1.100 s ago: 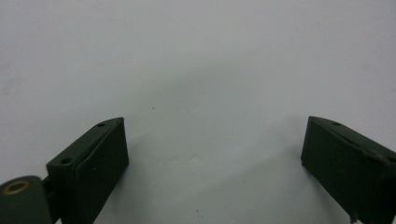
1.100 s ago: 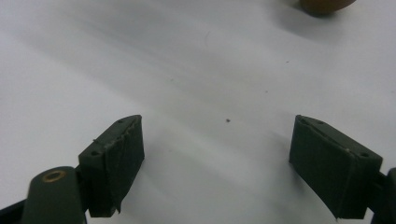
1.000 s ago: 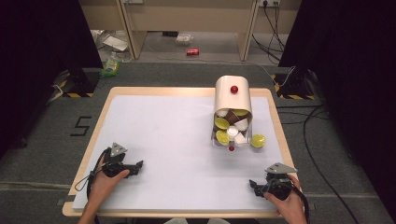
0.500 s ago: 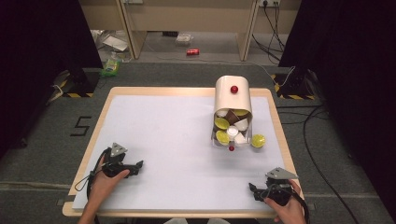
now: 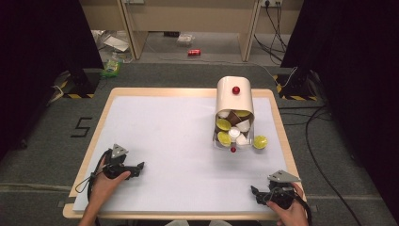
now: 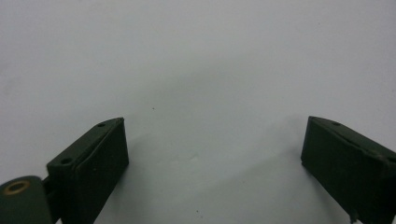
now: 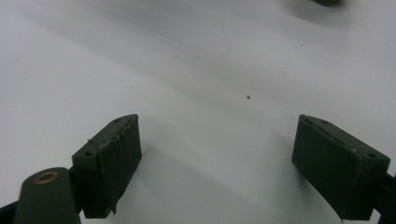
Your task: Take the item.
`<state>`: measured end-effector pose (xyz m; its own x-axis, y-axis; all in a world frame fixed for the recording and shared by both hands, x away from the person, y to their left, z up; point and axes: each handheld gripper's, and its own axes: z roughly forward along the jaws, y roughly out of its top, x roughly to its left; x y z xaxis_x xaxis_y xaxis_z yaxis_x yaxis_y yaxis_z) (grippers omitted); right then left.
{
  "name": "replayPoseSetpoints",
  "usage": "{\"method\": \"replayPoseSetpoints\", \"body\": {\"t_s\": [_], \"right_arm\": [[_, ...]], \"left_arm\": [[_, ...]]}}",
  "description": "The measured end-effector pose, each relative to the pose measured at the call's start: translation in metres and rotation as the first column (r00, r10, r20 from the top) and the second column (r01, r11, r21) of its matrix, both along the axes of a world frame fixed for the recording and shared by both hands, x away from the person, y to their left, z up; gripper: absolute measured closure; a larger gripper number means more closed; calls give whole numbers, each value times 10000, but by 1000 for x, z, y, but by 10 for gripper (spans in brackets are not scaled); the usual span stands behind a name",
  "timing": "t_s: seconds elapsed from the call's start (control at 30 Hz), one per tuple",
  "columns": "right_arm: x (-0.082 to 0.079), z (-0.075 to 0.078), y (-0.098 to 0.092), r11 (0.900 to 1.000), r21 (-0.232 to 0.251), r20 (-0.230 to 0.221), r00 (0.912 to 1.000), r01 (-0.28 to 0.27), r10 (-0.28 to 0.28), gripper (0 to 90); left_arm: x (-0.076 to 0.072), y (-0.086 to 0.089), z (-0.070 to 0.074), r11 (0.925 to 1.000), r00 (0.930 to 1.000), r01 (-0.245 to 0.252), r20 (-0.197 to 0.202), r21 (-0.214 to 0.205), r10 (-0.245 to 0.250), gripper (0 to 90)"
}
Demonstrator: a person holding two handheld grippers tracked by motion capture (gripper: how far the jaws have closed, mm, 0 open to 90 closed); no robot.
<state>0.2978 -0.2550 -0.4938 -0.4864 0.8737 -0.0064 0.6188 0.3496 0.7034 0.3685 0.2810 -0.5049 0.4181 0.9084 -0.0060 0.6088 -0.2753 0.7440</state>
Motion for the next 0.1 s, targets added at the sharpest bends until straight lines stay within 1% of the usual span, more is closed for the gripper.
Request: {"method": "replayPoseSetpoints", "body": {"t_s": [0.1], "right_arm": [[0,0,0,10000,3,2,10000,-17,17,160]], "left_arm": [[0,0,0,10000,10000,0,-1,1,0,67]]}}
